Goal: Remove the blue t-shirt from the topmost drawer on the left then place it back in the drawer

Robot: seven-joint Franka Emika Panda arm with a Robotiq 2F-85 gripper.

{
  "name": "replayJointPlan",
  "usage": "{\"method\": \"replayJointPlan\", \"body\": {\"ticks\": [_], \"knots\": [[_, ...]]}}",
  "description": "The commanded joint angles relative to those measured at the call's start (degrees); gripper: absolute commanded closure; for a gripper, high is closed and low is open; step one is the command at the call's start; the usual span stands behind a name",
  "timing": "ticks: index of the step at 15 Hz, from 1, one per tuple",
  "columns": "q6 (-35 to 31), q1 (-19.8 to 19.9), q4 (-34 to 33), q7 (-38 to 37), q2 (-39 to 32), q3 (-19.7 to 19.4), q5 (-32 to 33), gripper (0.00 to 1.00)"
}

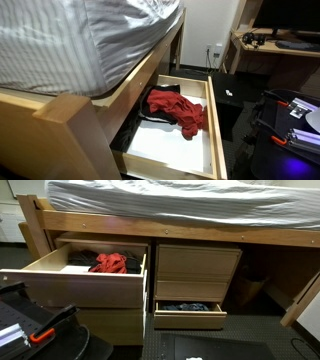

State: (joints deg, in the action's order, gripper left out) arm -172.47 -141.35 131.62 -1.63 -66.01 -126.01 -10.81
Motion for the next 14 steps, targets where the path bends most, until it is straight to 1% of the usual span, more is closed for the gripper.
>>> {"method": "replayJointPlan", "body": {"ticks": [1, 3, 4, 5, 6, 8, 9, 10, 12, 13, 14], "knots": [[0.1, 0.6, -6.2, 1.6, 9.9, -2.1, 0.6, 0.95], [-0.2, -0.1, -9.3, 2.4, 16.3, -2.6, -1.5, 0.95], [3.5, -2.5, -12.8, 2.9, 19.2, -5.7, -0.5, 0.95], [4.4, -2.5, -15.0, 4.0, 22.5, -5.9, -1.6, 0.95], [6.6, -2.5, -17.4, 3.1, 25.3, -6.6, -1.1, 0.95], [10.9, -1.3, -22.7, 3.7, 32.0, -6.4, -1.5, 0.95], [10.3, 0.9, -23.6, 3.7, 35.8, -4.0, -1.9, 0.95], [10.7, 1.0, -24.9, 4.7, 39.3, -3.3, -2.7, 0.95], [12.9, 3.3, -27.5, 5.6, 46.5, -0.3, -2.1, 0.95], [14.4, 5.3, -28.7, 6.4, 50.2, 2.0, -1.9, 0.95], [15.2, 5.2, -29.3, 6.1, 54.4, 2.7, 0.4, 0.95]]}}
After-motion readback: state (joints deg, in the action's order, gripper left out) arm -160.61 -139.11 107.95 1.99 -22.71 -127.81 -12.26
